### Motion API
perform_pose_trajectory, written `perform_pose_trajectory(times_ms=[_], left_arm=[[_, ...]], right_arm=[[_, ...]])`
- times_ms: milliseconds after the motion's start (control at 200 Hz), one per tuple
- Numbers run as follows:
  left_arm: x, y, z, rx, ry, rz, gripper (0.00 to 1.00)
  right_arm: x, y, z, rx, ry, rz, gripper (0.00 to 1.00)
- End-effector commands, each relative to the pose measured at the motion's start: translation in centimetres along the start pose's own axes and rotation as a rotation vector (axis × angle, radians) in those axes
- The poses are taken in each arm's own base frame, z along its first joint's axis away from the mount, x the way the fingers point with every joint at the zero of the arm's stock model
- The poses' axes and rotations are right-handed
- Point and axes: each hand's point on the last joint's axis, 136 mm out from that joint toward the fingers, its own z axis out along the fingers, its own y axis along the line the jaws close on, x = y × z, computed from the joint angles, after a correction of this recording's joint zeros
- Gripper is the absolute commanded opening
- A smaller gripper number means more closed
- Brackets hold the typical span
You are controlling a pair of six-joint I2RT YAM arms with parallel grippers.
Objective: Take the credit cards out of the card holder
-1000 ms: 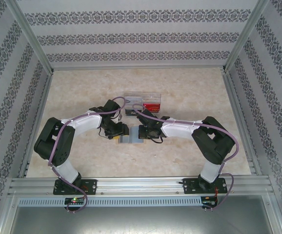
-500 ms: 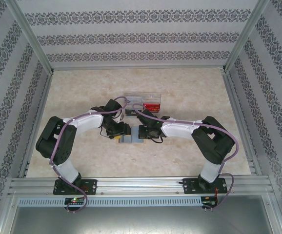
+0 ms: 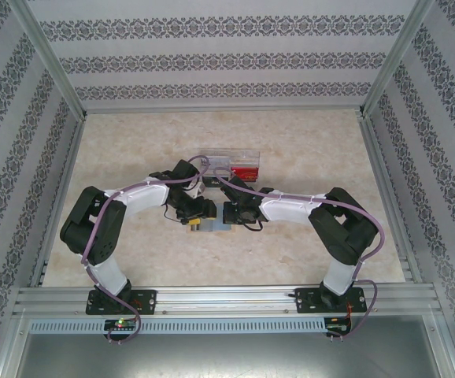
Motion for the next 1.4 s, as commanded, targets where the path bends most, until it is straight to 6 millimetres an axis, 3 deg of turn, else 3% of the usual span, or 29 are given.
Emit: perform_pose_trajectory(times_ms=[0,220,430,590,844,949,1159,1394], left_arm=[[-0.3,-1.0,0.0,0.021,-0.007,0.044,0.63],[-0.7,-2.4,0.6,0.092,0.015,0.064,0.62],[-1.8,-3.9,1.1,0.125,0.013,0.079,0.61],[-2.2,-5.6,1.7,0.153,0.027,0.108,0.61],[-1.8,-8.2,2.4,0.196,0.071,0.173,0.6],[-1.6,-9.4,1.7,0.22,0.075,0.199,0.6],[-0.7,-13.0,-1.5,0.303,0.064,0.272,0.6],[-1.4,-11.3,-4.4,0.223,-0.032,0.254,0.6]], right_arm=[[2.2,-1.5,1.5,0.056,0.082,0.015,0.0],[2.0,-1.5,1.3,0.053,0.067,0.02,0.0],[0.4,-1.9,-0.9,0.036,-0.02,0.047,0.0],[-0.7,-2.9,-2.8,0.036,-0.091,0.088,0.0],[-1.0,-5.2,-5.0,0.051,-0.148,0.148,0.0],[-0.9,-5.9,-5.3,0.059,-0.161,0.166,0.0],[-0.8,-6.3,-5.1,0.062,-0.154,0.177,0.01],[-0.9,-5.6,-4.6,0.051,-0.134,0.16,0.01]])
